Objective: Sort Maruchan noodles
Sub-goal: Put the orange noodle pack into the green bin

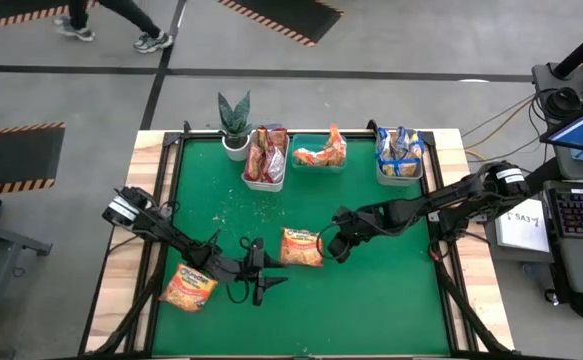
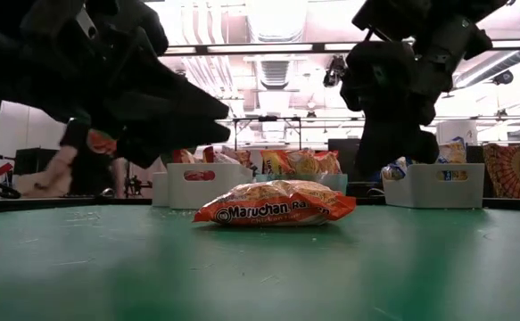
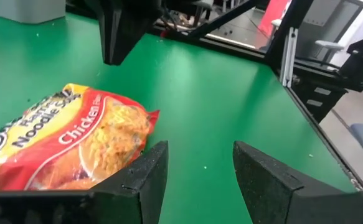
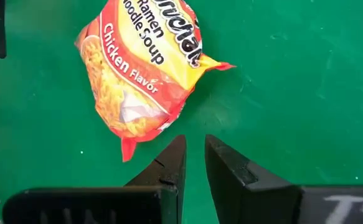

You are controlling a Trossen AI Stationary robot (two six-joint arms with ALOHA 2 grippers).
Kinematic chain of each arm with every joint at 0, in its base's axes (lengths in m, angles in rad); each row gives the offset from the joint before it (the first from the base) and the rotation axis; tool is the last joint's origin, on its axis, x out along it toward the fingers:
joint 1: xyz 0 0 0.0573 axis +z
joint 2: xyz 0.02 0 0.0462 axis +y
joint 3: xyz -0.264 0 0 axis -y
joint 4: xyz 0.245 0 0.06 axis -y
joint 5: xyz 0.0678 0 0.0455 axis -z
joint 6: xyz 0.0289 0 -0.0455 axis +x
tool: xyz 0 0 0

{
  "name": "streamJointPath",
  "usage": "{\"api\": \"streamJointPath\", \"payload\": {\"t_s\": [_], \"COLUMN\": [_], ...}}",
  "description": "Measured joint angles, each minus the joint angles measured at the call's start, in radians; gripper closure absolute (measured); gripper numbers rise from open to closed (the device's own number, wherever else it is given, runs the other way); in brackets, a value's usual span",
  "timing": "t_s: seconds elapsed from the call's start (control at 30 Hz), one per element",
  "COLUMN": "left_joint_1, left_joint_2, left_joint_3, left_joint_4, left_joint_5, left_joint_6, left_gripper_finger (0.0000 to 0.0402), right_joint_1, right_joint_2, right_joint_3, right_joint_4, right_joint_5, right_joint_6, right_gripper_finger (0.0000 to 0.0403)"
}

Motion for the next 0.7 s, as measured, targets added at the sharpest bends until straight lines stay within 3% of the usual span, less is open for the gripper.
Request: {"api": "streamJointPath", "payload": {"t_s": [0.53,0.7], "left_joint_1": [0.035,0.029], "left_joint_2": [0.007,0.009], "left_joint_3": [0.037,0.05], "left_joint_4": [-0.002,-0.048], "left_joint_5": [-0.003,0.005], "left_joint_6": [-0.036,-0.021], "left_gripper_finger": [0.0238,0.0238], "right_joint_1": [-0.003,-0.003], "right_joint_2": [0.002,0.005], "right_joint_3": [-0.001,-0.001], "right_joint_4": [0.001,-0.01], "right_joint_5": [0.001,0.001], "right_joint_6": [-0.032,-0.018], "right_gripper_finger": [0.0353,0.0327]}}
